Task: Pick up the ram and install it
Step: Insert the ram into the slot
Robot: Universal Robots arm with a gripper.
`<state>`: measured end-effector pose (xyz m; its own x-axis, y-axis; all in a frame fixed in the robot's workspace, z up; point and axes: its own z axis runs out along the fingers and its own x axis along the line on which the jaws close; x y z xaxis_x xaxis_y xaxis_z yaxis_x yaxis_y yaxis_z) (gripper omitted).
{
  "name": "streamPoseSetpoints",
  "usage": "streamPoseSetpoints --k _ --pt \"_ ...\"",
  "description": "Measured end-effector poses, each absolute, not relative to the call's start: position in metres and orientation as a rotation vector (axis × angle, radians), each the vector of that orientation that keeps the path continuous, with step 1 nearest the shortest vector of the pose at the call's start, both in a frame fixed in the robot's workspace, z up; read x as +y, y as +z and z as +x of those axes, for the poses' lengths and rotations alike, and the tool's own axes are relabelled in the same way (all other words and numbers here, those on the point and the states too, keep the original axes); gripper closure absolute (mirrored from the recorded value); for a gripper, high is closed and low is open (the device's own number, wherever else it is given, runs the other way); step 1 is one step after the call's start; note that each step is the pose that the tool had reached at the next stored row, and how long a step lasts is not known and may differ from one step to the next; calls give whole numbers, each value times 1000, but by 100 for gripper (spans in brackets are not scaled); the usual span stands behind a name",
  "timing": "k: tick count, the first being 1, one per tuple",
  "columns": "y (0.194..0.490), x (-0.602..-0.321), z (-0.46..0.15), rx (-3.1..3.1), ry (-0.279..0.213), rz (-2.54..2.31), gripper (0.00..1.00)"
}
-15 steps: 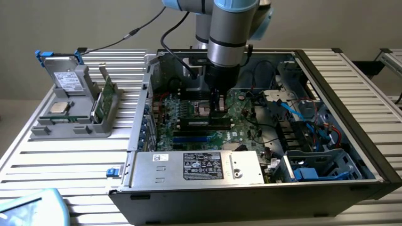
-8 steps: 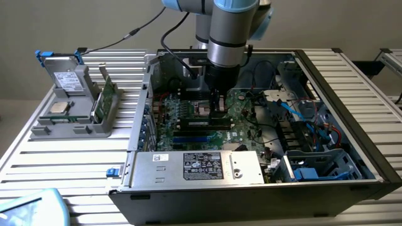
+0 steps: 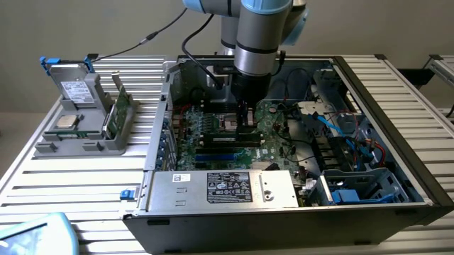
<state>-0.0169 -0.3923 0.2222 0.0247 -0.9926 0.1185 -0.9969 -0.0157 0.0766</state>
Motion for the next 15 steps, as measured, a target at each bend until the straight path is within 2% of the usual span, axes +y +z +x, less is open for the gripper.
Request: streamPoseSetpoints --k 15 --pt "222 -392 -17 -2102 46 2145 86"
